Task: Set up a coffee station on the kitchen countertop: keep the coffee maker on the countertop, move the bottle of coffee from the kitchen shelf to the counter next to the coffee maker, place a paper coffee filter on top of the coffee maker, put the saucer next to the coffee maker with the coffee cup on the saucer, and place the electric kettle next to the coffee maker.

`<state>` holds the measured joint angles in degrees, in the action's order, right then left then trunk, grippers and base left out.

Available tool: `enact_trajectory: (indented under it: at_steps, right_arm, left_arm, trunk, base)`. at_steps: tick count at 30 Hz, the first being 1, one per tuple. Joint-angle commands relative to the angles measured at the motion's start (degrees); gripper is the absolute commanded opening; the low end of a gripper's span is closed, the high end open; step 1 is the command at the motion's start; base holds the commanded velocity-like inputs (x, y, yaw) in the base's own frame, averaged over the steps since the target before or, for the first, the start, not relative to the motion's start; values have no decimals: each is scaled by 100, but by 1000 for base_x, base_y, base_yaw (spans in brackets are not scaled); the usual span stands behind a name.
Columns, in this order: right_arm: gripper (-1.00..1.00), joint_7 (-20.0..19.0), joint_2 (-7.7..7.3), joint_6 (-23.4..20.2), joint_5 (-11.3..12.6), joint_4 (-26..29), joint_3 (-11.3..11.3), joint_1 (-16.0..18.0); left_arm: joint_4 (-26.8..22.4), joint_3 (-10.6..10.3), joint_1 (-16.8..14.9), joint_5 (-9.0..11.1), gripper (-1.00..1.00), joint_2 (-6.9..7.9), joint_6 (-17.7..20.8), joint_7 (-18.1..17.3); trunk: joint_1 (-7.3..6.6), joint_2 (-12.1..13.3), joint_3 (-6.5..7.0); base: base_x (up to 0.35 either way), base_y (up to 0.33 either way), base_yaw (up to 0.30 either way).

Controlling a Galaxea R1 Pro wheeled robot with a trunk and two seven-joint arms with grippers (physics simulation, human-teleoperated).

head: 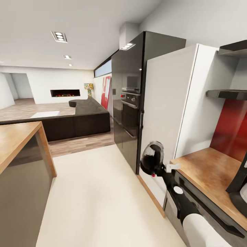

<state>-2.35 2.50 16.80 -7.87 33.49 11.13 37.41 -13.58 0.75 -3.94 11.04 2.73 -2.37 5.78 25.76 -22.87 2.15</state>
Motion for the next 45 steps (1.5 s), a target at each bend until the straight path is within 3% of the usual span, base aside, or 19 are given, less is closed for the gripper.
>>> enact_trajectory:
  at_steps: [1,7,26,45]
  right_arm:
    - [-100,80,43,119,-60,-44,47,6]
    - [-100,246,96,290,-62,-115,53,6]
    - [-100,270,101,308,-66,-114,50,7]
    - [-100,372,101,315,-66,-70,62,4]
  left_arm:
    - [4,5,-1,39,100,-1,-18,2]
    - [4,9,-1,47,100,0,-26,2]
    - [13,4,-1,48,100,8,-34,4]
    - [13,4,-1,44,100,24,-35,3]
  trunk:
    - [2,-4,-2]
    - [2,-4,-2]
    - [2,-4,23]
    - [2,-4,154]
  base:
    - [0,0,0]
    - [0,0,0]
    - [0,0,-55]
    - [0,0,-2]
